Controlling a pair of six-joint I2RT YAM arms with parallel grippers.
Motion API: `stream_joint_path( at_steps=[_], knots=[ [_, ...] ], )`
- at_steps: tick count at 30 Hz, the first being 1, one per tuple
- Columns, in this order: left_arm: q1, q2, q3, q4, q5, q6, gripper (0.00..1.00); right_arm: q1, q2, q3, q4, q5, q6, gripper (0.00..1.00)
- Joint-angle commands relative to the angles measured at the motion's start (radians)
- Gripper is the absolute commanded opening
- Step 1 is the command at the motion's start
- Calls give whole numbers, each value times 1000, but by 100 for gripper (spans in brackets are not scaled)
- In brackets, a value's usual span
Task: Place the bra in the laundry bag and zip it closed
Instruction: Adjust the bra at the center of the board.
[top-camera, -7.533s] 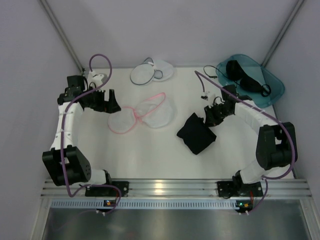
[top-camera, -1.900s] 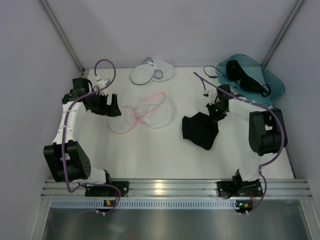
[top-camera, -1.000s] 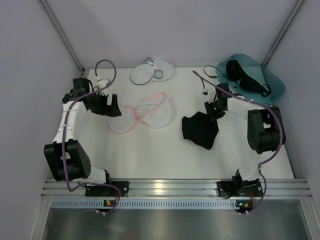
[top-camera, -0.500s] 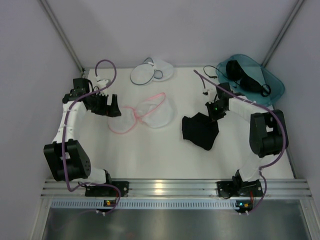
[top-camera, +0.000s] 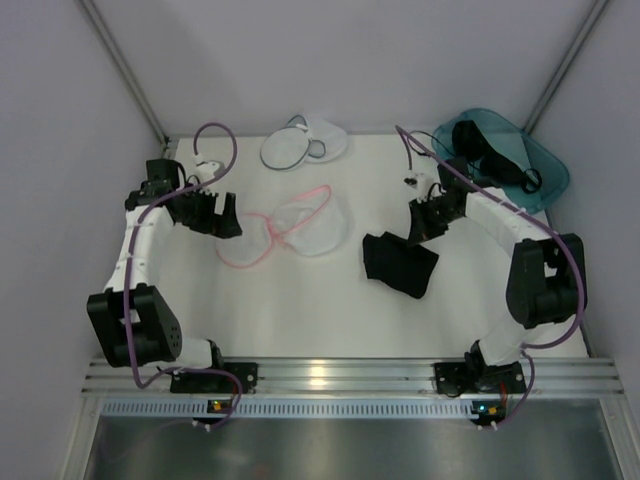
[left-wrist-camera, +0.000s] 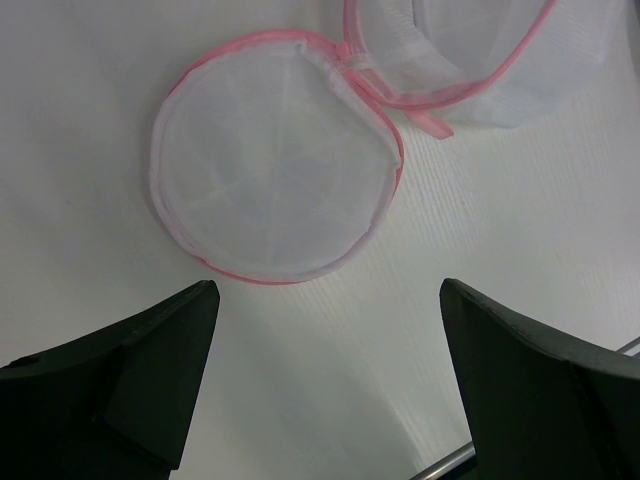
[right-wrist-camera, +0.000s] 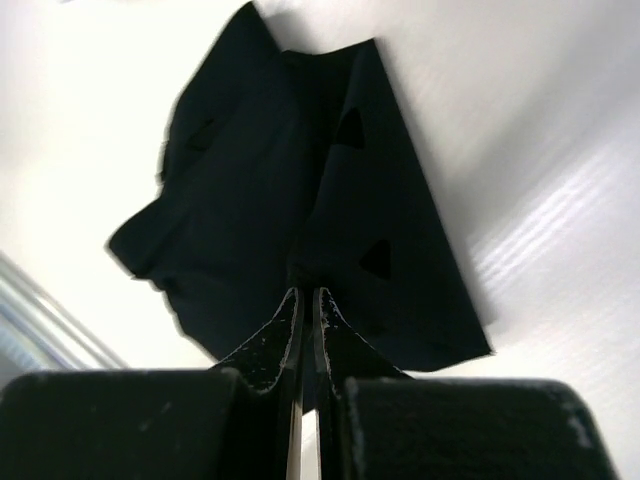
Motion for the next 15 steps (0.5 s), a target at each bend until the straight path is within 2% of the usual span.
stream_joint_path(
  at_steps=[1, 7, 13, 15],
  knots=[
    [-7, -65, -10, 15, 15, 56, 98, 5, -68, 39, -93, -201, 14, 0],
    [-14, -122, -44, 15, 41, 114, 98, 5, -117, -10, -159, -357, -16, 0],
    [-37, -208, -90, 17, 130, 254, 98, 7, -100, -73, -227, -375, -79, 0],
    [-54, -232, -112, 17, 167, 341, 97, 7, -79, -96, -233, -374, -90, 0]
  ],
)
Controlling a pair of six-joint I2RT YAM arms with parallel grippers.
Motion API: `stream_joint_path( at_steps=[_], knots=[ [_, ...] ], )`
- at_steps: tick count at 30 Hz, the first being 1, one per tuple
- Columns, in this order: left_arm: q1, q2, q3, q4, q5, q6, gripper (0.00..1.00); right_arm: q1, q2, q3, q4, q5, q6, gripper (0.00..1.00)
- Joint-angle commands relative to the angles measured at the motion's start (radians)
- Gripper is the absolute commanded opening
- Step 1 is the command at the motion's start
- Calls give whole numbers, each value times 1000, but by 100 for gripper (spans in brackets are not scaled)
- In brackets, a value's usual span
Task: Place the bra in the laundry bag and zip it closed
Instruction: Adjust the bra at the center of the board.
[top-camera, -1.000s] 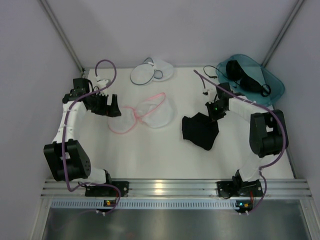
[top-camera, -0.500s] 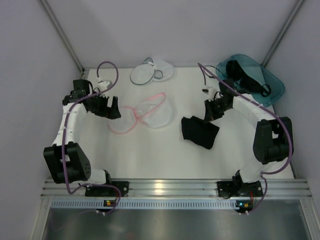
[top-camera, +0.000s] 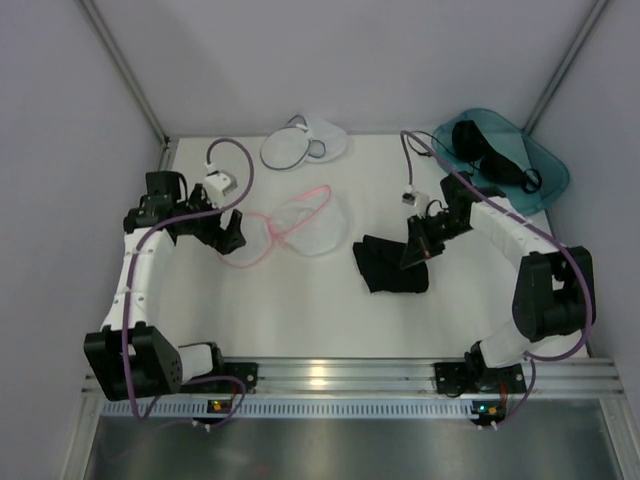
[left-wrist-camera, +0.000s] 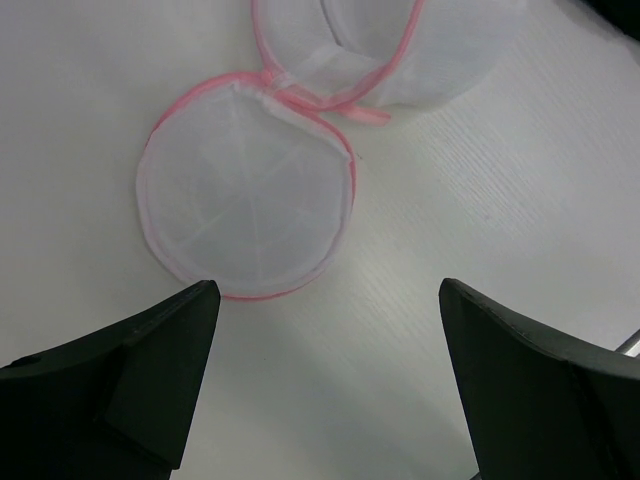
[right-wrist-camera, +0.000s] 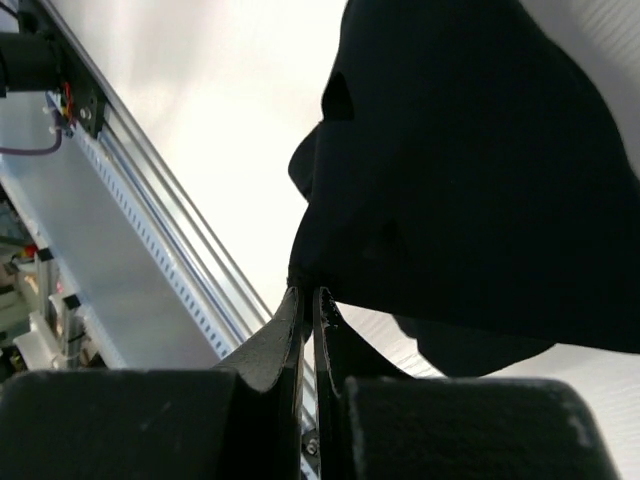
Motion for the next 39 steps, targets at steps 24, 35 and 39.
stream_joint_path(
  at_steps=[24, 35, 39],
  knots=[
    [-1021, 101, -494, 1231, -145, 690, 98, 10, 179, -53, 15, 14, -20, 0],
    [-1079, 423, -473, 1605, -99, 879, 98, 10, 210, -40, 9, 16, -54, 0],
    [-1101, 532, -451, 1697, -126, 917, 98, 10, 235, -28, -6, 7, -68, 0]
  ],
)
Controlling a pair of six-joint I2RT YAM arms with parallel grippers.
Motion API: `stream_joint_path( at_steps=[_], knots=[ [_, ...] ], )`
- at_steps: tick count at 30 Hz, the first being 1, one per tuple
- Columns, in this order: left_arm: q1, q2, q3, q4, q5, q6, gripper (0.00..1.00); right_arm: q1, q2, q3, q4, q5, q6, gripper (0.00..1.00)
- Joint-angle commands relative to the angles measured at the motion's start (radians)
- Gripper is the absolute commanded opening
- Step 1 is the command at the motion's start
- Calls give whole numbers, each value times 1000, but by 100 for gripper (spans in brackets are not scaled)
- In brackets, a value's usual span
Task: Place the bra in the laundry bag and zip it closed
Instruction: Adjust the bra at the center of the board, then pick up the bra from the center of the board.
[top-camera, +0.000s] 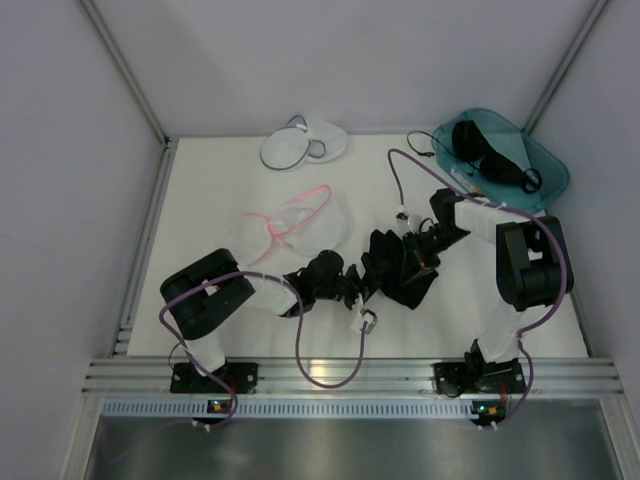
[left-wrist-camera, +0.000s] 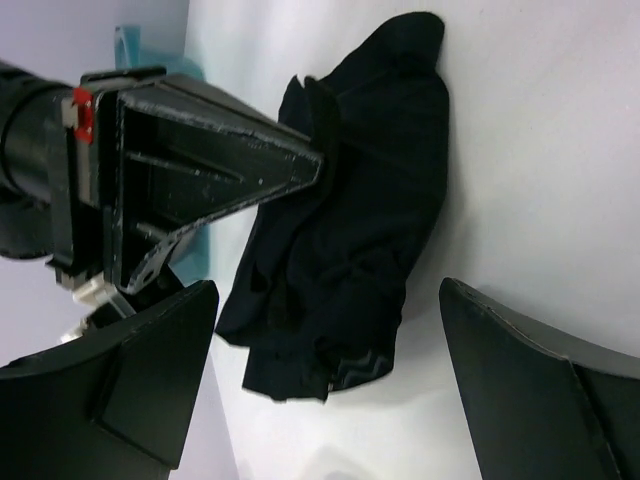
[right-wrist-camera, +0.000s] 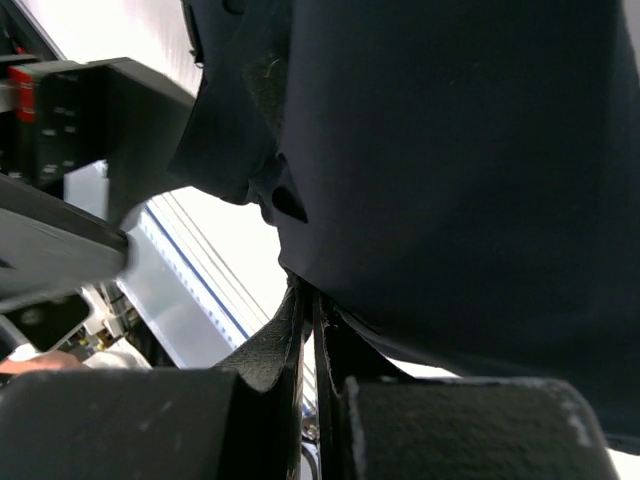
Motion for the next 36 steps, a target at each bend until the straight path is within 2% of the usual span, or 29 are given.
stream_joint_path(
  at_steps=[1, 6, 14, 18, 21, 31, 32, 33, 36],
  knots=[
    [-18, 86, 38, 202, 18, 90, 98, 10, 24, 28, -3, -13, -55, 0],
    [-23, 201, 58, 369, 9, 126, 98, 10, 44, 47, -25, -20, -76, 0],
    [-26, 315, 133, 382, -3, 157, 93, 10, 49, 59, -38, -23, -96, 0],
    [-24, 338, 145, 380, -20, 147, 82, 10, 46, 53, -40, -24, -99, 0],
    [-26, 347, 148, 377, -22, 143, 70, 8, 47, 48, -38, -23, -103, 0],
    [-26, 349, 156, 320, 26, 173, 50, 8, 41, 66, -60, -27, -120, 0],
    [-26, 349, 157, 314, 34, 173, 46, 10, 40, 70, -68, -32, -126, 1],
    [-26, 344, 159, 302, 43, 177, 43, 10, 40, 76, -75, -32, -137, 10],
    [-26, 337, 164, 271, 49, 189, 34, 7, 27, 106, -112, -23, -163, 24]
  ],
)
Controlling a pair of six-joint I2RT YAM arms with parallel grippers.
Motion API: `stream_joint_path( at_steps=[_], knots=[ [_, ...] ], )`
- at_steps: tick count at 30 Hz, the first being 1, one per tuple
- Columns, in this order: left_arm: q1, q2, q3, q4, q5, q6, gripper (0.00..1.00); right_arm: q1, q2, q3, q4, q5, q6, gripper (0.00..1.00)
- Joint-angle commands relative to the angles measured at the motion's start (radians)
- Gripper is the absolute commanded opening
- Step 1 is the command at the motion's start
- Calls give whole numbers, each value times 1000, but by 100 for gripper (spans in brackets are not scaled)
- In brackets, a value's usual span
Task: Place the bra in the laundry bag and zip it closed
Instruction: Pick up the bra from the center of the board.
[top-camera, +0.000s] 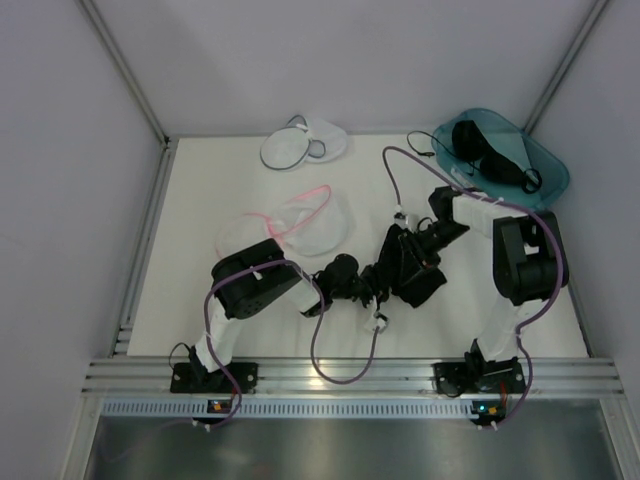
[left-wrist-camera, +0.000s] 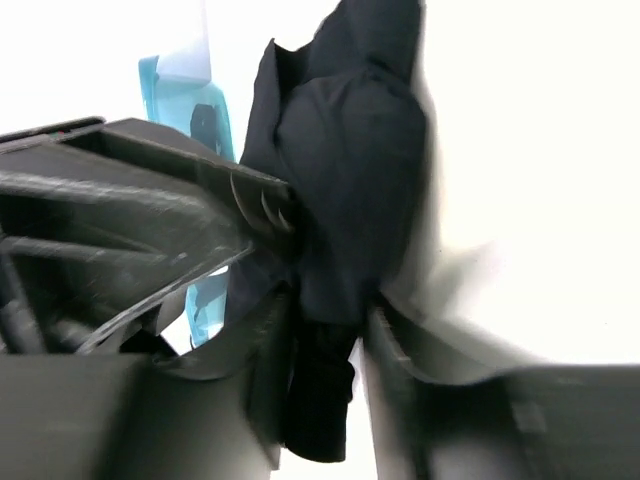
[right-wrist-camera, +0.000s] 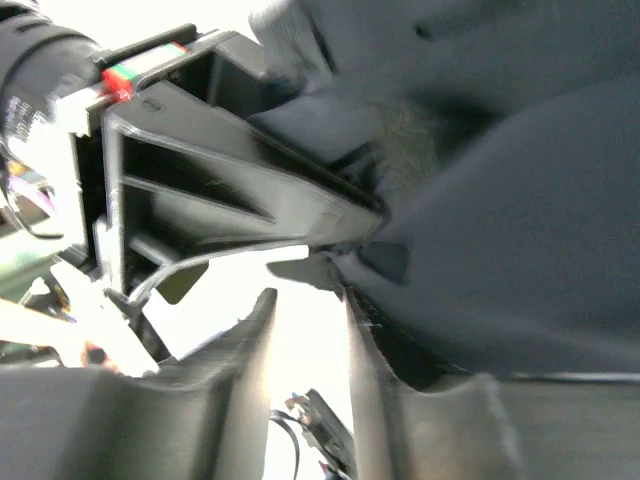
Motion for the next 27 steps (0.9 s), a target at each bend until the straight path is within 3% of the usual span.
stream_joint_path(
  at_steps=[1, 2, 4, 7, 11, 19, 22, 26, 27],
  knots=[
    [-5, -11, 29, -44, 63, 31, 33, 8, -37, 84, -48, -15, -62, 35],
    [-3, -16, 31, -53, 60, 32, 31, 7, -48, 95, -51, -6, -62, 39],
    [-5, -21, 22, -55, 46, 35, 11, 2, -81, 130, -57, -1, -60, 51],
    [-3, -37, 2, -55, 34, 43, 1, -18, -113, 185, -54, 5, -31, 54],
    [-6, -71, -29, -66, 38, 45, 0, -53, -127, 198, 4, 77, 6, 51],
    [-9, -119, -55, -75, 28, 35, 0, -44, -60, 89, 139, 180, 55, 34],
    [-11, -136, -70, -75, 29, 52, 9, -32, -25, 64, 165, 169, 74, 30],
    [-11, -154, -83, -75, 32, 66, 45, -19, -15, 56, 184, 161, 85, 28],
    [-11, -157, -87, -75, 31, 69, 65, -16, -17, 58, 182, 161, 85, 27]
  ],
)
